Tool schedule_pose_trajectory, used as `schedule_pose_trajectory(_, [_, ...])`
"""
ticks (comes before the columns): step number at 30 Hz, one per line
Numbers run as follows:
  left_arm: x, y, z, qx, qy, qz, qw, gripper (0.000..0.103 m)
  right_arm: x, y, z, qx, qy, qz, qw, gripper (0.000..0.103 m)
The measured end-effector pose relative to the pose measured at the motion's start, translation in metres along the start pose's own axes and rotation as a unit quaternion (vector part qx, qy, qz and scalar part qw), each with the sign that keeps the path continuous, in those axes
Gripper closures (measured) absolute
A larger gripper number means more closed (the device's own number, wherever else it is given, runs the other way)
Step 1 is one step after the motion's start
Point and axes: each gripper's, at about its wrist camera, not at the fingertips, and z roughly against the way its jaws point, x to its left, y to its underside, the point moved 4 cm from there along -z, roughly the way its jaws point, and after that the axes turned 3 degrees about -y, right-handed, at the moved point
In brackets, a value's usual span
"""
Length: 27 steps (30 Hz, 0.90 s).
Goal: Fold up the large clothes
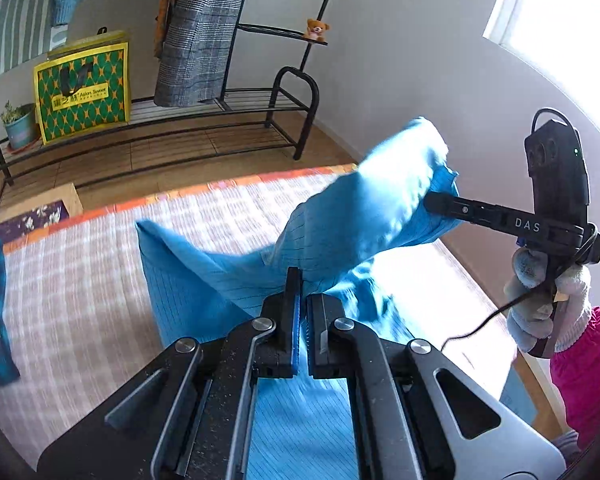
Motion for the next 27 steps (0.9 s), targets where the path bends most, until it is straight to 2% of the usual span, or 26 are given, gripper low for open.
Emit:
schedule_pose_trajectory(7, [-0.042, 0.093, 0.033, 0.016, 0.007, -0.002, 0.9998, 0.103, -0.001, 0.097, 0.043, 0.020, 0.000, -0.005, 1.000, 0.103])
schedule_pose_trajectory(10, [-0.052, 0.135, 0.031, 0.036, 0.012, 0.005, 0.9993, 0.103, -0.002, 0.138, 0.052, 0.036, 0.007, -0.001, 0.999, 0.103])
schedule_pose_trajectory(13, [-0.060, 0.172, 0.024, 0.049, 0.000, 0.004, 0.9988, 0.103, -0.002, 0.170, 0.054, 0.049, 0.029, 0.021, 0.998, 0.102])
schedule_pose_trajectory(17, [-0.065, 0.211, 0.018, 0.092, 0.003, 0.007, 0.9957, 0.103, -0.004, 0.200, 0.068, 0.069, 0.050, 0.027, 0.996, 0.083])
schedule_pose_trajectory(21, [-0.067, 0.222, 0.054, 0.086, 0.014, 0.013, 0.9961, 0.103, 0.004, 0.206, 0.118, 0.035, 0.044, 0.023, 0.998, 0.078])
schedule_pose_trajectory(23, [-0.069, 0.220, 0.085, 0.068, 0.016, 0.017, 0.9974, 0.103, 0.013, 0.205, 0.152, 0.007, 0.034, 0.022, 0.999, 0.071])
schedule_pose_trajectory(27, [-0.071, 0.204, 0.159, 0.021, 0.029, 0.036, 0.9987, 0.103, 0.039, 0.203, 0.214, -0.042, 0.018, 0.019, 0.999, 0.069])
